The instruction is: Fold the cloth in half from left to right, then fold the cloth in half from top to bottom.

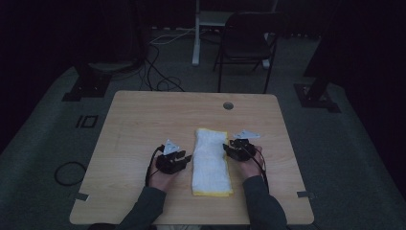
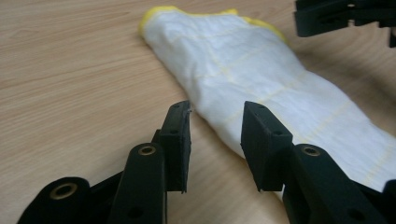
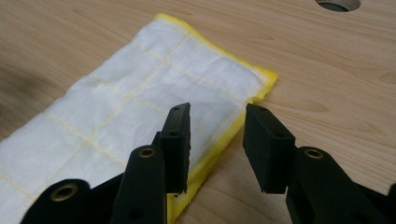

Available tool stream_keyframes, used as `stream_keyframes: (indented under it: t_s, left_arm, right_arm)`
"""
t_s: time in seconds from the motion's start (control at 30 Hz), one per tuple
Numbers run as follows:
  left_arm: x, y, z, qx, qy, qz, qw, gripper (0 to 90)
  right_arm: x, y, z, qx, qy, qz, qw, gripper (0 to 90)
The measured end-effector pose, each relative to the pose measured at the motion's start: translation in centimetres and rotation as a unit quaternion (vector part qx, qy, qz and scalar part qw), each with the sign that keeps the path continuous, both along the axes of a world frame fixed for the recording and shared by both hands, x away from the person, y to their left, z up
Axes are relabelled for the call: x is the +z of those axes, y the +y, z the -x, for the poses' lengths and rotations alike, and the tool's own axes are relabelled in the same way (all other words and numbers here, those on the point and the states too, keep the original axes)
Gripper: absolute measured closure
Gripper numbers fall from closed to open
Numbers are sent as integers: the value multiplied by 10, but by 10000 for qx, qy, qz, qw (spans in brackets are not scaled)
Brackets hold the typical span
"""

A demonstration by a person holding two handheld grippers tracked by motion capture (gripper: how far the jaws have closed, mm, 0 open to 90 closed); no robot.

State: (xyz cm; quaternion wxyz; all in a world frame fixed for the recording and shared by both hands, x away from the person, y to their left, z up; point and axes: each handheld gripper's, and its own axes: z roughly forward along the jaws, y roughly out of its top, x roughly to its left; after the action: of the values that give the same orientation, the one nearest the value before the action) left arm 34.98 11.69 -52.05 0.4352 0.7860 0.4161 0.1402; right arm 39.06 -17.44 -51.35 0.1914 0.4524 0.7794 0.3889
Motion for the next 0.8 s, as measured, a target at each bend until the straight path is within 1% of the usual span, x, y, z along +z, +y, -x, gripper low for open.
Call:
stream_keyframes:
  t_s: [0.2,0.33,0.4,0.43,0.47,0.53,0.8]
  left_arm:
    - [-1,2,-11,60,52,-22,10000,626]
    - [-1,1,-19,68,54,-16,10000,617]
    - [-1,-1,-25,60,65,-8,10000,613]
    - [-1,-1,-25,60,65,-8,10000,612]
    - [0,-4,-30,35,77,-19,10000,610]
    - [-1,-7,-35,21,64,-46,10000,606]
    - [0,-15,-56,72,96,-31,9999,596]
  right_arm:
    - [-2,0,-2,-31,30,-36,10000,612]
    - [-3,-1,-4,-67,40,-74,9999,609]
    - [-3,-1,-5,-90,31,-77,9999,609]
    - [-3,-1,-5,-90,31,-77,9999,609]
    - [-4,-2,-6,-121,35,-100,9999,609]
    - [-5,-3,-8,-145,48,-98,9998,610]
    - [-8,-5,-13,-210,100,-152,9996,631]
